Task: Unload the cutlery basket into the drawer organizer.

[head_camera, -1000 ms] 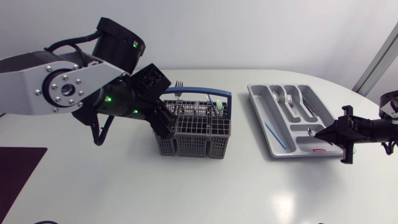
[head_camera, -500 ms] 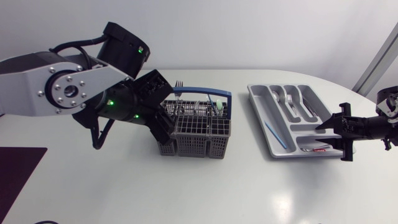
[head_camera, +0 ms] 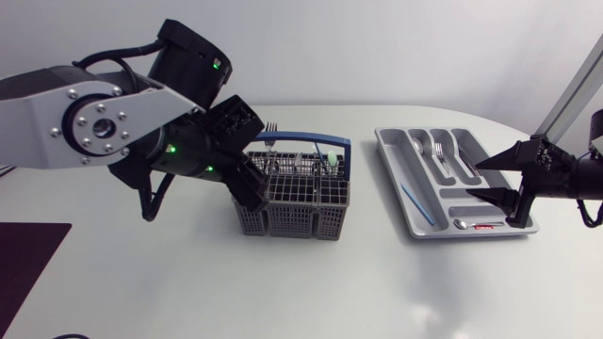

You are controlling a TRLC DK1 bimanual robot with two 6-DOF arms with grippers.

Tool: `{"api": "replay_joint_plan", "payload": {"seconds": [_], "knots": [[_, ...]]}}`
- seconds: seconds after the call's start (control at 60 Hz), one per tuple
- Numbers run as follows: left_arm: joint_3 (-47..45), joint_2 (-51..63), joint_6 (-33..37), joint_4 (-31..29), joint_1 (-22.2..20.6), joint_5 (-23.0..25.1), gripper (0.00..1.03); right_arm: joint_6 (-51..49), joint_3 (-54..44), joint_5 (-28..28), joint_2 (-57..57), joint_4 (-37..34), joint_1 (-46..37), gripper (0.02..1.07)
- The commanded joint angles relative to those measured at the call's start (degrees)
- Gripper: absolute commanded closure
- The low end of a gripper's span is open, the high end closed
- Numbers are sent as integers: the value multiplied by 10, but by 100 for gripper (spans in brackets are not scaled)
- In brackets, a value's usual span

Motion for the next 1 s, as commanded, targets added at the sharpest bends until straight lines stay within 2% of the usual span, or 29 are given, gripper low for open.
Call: {"api": "replay_joint_plan", "payload": {"seconds": [0.0,0.167,0.367,0.483,0.567,0.983], "knots": [[-25,13,-8,25,-10,-20,29,70,-40,-17,-41,-4,10,31],[-96,18,7,139,-31,-78,29,149,-94,-22,-118,0,43,31],[-134,32,17,202,-36,-109,29,256,-132,-28,-175,10,75,31],[-154,33,36,254,-39,-134,29,281,-153,-28,-190,14,97,31],[-158,37,39,266,-40,-141,29,303,-168,-27,-194,35,108,31],[-160,80,59,324,-30,-152,30,324,-194,-26,-214,44,130,31]]}}
